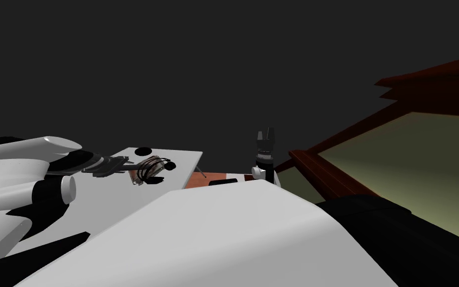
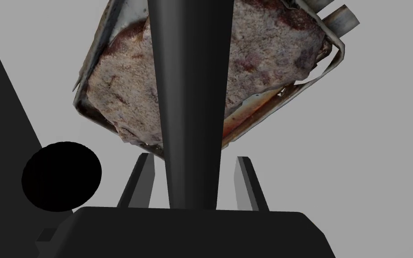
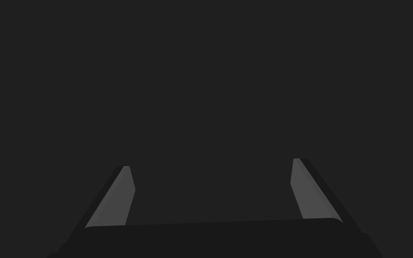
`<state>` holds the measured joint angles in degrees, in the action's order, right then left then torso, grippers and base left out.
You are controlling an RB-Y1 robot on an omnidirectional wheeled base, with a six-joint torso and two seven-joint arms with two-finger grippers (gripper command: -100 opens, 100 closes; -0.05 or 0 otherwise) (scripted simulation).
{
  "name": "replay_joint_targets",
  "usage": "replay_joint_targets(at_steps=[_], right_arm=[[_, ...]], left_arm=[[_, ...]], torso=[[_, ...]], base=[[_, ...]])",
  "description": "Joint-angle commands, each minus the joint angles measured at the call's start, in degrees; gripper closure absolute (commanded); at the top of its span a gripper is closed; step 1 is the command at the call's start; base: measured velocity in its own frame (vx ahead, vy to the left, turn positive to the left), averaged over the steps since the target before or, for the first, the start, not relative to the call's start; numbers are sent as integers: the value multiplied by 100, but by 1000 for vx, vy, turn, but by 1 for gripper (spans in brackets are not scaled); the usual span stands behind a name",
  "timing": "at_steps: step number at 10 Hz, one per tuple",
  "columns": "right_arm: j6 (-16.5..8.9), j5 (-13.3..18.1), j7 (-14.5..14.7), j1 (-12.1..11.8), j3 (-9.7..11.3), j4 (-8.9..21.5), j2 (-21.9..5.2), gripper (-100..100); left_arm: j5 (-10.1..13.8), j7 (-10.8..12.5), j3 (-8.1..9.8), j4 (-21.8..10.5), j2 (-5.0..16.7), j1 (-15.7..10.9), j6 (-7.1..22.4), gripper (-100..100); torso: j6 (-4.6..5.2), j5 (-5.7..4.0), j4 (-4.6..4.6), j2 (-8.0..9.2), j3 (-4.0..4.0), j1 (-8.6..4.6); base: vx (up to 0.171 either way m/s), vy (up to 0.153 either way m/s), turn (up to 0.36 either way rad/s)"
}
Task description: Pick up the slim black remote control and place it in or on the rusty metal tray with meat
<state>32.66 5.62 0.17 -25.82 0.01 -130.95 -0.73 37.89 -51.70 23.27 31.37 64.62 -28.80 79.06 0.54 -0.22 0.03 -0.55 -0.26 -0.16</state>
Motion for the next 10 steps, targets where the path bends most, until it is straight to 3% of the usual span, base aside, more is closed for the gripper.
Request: replay_joint_targets(at_steps=[1, 4, 5, 6, 10], right_arm=[[0, 0, 0, 0, 0, 0, 0, 0], [0, 0, 0, 0, 0, 0, 0, 0], [0, 0, 0, 0, 0, 0, 0, 0], [0, 0, 0, 1, 0, 0, 0, 0], [0, 0, 0, 0, 0, 0, 0, 0]], left_arm=[[0, 0, 0, 0, 0, 0, 0, -100], [0, 0, 0, 0, -1, 0, 0, -100], [0, 0, 0, 0, -1, 0, 0, 0], [46, -50, 30, 32, 159, -42, 189, -100], [153, -166, 99, 105, 532, -138, 628, -100]], torso=[[0, 0, 0, 0, 0, 0], [-1, 0, 5, 18, 11, -1], [-1, 0, 5, 19, 12, -1], [-1, 0, 5, 20, 12, -1], [-2, -4, 4, 13, 9, -10]], base=[[7, 0, -1], [0, 0, 0], [0, 0, 0], [13, -11, 29], [23, -20, 34]])
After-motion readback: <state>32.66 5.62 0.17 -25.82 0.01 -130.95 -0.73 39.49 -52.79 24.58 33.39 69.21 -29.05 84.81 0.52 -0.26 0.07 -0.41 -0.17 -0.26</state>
